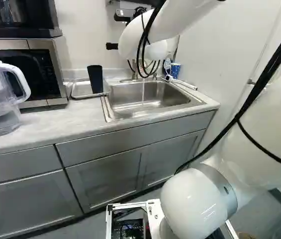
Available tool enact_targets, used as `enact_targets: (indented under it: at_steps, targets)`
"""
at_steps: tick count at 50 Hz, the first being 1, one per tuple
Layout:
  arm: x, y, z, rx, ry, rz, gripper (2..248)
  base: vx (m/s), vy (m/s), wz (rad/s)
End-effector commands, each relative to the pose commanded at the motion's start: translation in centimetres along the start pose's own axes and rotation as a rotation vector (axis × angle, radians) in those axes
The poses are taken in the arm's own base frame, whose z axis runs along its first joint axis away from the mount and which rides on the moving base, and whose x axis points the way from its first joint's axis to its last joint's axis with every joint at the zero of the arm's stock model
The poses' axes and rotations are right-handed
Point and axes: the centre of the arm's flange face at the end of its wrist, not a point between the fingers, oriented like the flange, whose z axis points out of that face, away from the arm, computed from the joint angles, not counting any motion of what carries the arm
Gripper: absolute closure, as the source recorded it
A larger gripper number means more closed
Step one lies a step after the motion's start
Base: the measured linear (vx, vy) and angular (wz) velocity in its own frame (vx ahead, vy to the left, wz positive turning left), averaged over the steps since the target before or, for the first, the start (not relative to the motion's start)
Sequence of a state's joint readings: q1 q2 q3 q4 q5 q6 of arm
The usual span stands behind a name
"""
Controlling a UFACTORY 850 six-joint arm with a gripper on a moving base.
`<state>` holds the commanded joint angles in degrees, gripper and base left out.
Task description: Rinse the cup and place it in the tray
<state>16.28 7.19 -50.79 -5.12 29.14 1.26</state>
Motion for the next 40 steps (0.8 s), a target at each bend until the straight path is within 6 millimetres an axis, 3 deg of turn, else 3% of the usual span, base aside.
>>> enact_targets:
  at_steps: [40]
  targets:
    - [3.3,3.7,6.2,-0.065,-0.036,0.001,3,0.000,0.000,0.000]
